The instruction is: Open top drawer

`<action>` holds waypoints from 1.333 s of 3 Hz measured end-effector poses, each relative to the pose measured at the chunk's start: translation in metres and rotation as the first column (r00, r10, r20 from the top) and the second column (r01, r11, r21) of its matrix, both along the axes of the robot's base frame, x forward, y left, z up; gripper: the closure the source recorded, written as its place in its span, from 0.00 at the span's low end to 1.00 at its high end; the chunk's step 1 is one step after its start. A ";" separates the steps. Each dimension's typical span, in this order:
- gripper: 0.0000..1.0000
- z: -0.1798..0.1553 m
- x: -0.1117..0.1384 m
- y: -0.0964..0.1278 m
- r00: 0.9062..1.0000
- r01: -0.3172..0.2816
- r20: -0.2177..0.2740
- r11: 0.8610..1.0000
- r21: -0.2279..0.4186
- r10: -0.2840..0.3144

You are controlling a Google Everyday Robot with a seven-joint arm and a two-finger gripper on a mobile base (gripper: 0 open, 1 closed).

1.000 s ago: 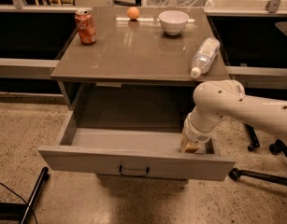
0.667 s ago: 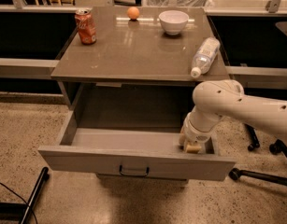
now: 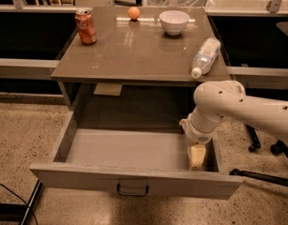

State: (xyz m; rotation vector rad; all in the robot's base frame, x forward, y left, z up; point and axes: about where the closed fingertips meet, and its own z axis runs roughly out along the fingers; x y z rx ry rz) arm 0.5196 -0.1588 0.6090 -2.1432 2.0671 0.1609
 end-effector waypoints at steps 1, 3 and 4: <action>0.00 0.010 -0.013 0.005 0.999 -0.038 -0.005 0.999 0.003 0.038; 0.00 0.107 -0.049 0.017 0.991 -0.079 0.100 0.995 -0.065 0.085; 0.00 0.120 -0.050 0.018 0.989 -0.077 0.123 0.994 -0.073 0.086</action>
Offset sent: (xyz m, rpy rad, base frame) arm -0.0461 0.0226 0.1224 -0.0304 -0.1208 0.1278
